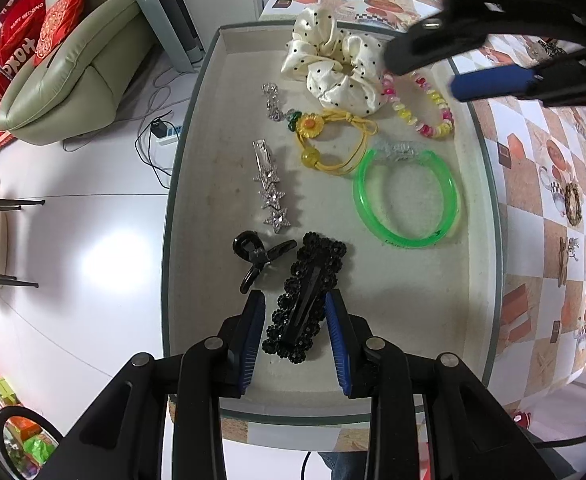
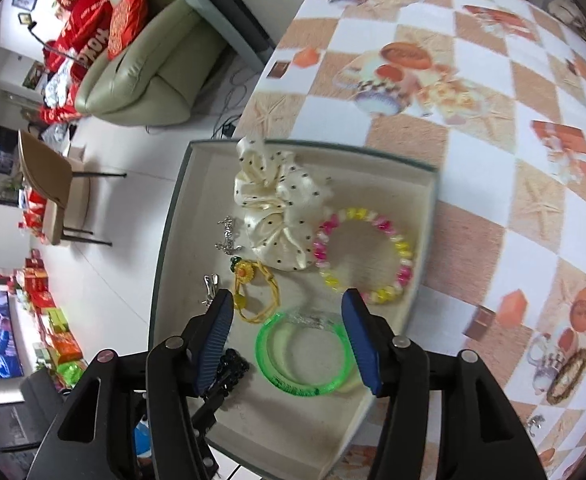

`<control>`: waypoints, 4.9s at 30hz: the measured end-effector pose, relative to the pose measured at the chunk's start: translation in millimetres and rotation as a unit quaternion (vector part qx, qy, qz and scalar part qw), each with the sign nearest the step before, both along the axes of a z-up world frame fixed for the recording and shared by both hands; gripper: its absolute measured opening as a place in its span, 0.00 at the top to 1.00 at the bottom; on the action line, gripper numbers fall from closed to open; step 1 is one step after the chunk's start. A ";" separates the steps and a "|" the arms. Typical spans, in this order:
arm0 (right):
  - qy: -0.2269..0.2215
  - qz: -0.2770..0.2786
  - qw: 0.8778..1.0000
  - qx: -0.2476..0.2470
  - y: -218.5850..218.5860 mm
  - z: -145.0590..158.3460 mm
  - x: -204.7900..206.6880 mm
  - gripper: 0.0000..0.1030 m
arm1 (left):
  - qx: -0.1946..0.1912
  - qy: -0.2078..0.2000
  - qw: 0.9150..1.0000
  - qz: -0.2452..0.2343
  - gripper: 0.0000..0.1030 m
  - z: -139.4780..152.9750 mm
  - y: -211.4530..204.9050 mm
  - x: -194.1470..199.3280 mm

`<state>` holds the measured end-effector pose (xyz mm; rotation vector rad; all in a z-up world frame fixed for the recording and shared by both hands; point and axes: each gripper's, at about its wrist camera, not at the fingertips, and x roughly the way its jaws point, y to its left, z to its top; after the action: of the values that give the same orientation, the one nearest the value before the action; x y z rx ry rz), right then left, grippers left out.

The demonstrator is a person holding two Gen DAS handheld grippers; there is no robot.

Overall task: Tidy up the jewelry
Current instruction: 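Open the left tool to drop the barrette while the right tool releases the hair tie, then move both open tools back over the remaining jewelry, then grasp the beige hair clip with the left tool while the right tool grasps the braided brown bracelet, then carry the beige clip and braided bracelet over the white tray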

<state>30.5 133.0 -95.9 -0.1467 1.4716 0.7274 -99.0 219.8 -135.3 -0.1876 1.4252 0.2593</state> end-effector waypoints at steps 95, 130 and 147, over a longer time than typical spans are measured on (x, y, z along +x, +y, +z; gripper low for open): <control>-0.013 -0.109 0.992 -0.067 -304.2 -15.2 74.4 0.91 | -0.088 -0.004 0.992 -0.090 0.77 1.7 -266.2 90.0; -0.013 -0.118 0.993 -0.011 -285.1 35.7 16.5 0.91 | -0.031 -0.066 0.995 -0.069 0.77 93.7 -183.4 48.4; -0.029 -0.127 0.991 -0.025 -202.6 35.8 -29.4 0.91 | -0.049 -0.070 0.992 -0.091 0.77 81.1 -100.8 18.6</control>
<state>1.2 -69.7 -60.2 -0.0179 1.4224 0.4763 -80.4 119.0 -54.2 -0.1515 1.3059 0.0261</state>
